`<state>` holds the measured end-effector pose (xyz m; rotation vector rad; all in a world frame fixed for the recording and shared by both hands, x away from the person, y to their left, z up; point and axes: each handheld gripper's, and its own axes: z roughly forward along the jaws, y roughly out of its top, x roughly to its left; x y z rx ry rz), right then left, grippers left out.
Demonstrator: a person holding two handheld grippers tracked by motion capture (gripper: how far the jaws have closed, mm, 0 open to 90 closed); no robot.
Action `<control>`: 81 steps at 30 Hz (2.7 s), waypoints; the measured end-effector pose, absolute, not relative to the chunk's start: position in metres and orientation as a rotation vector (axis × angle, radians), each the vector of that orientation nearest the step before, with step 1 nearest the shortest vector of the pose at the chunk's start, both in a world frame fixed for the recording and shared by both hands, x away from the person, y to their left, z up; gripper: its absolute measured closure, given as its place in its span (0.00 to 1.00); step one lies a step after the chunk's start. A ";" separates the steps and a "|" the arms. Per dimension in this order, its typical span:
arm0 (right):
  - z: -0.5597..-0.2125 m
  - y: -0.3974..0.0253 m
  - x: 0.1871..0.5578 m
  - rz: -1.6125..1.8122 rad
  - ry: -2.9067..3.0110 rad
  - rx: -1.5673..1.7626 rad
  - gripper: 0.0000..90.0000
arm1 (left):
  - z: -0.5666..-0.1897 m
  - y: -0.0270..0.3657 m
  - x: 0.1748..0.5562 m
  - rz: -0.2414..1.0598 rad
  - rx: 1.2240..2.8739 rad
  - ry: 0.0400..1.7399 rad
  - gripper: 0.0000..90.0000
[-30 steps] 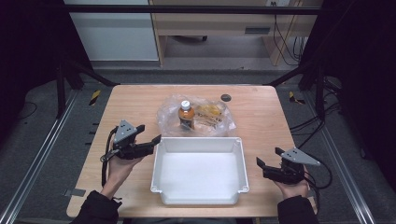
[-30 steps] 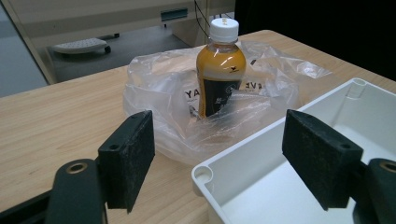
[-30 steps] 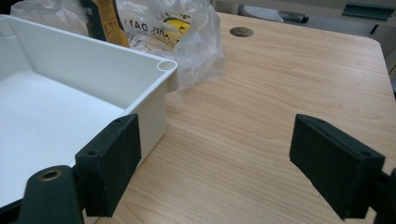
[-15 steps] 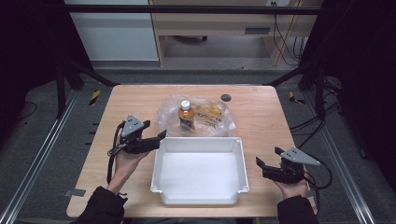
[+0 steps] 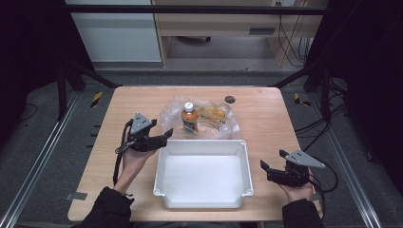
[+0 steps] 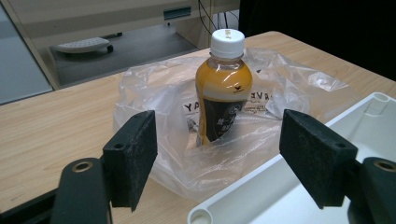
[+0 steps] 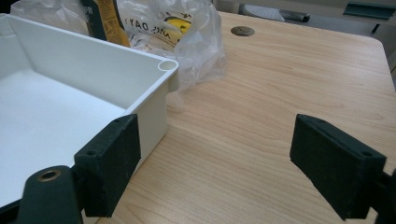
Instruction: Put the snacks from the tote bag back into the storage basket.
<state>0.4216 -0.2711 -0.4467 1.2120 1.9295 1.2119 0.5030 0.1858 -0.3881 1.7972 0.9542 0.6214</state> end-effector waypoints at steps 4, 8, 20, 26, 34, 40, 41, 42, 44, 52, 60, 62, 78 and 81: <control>-0.447 -0.271 0.422 1.209 1.930 1.208 0.18 | -0.388 0.183 0.505 0.621 1.796 0.953 0.31; -0.447 -0.271 0.422 1.210 1.930 1.208 0.18 | -0.386 0.179 0.511 0.619 1.785 0.950 0.31; -0.447 -0.271 0.422 1.211 1.928 1.210 0.18 | -0.377 0.166 0.519 0.630 1.793 0.931 0.32; -0.447 -0.271 0.422 1.212 1.926 1.210 0.18 | -0.372 0.158 0.524 0.632 1.789 0.923 0.32; -0.447 -0.271 0.422 1.215 1.924 1.210 0.18 | -0.372 0.152 0.530 0.633 1.793 0.923 0.32; -0.447 -0.271 0.422 1.216 1.924 1.216 0.18 | -0.370 0.147 0.536 0.630 1.793 0.923 0.32; -0.447 -0.271 0.422 1.216 1.924 1.215 0.18 | -0.370 0.146 0.537 0.630 1.794 0.922 0.32; -0.447 -0.271 0.422 1.216 1.924 1.215 0.18 | -0.370 0.145 0.538 0.630 1.796 0.921 0.32; -0.447 -0.272 0.423 1.216 1.924 1.213 0.18 | -0.370 0.143 0.540 0.631 1.795 0.918 0.32; -0.447 -0.272 0.423 1.219 1.925 1.214 0.18 | -0.372 0.137 0.548 0.625 1.806 0.922 0.32; -0.447 -0.272 0.423 1.220 1.925 1.214 0.18 | -0.373 0.129 0.557 0.628 1.819 0.924 0.32; -0.447 -0.272 0.423 1.220 1.924 1.213 0.18 | -0.374 0.128 0.559 0.634 1.825 0.916 0.33; -0.446 -0.272 0.423 1.221 1.922 1.214 0.18 | -0.375 0.116 0.572 0.661 1.836 0.927 0.36; -0.446 -0.273 0.423 1.221 1.922 1.215 0.18 | -0.378 0.115 0.575 0.654 1.839 0.933 0.38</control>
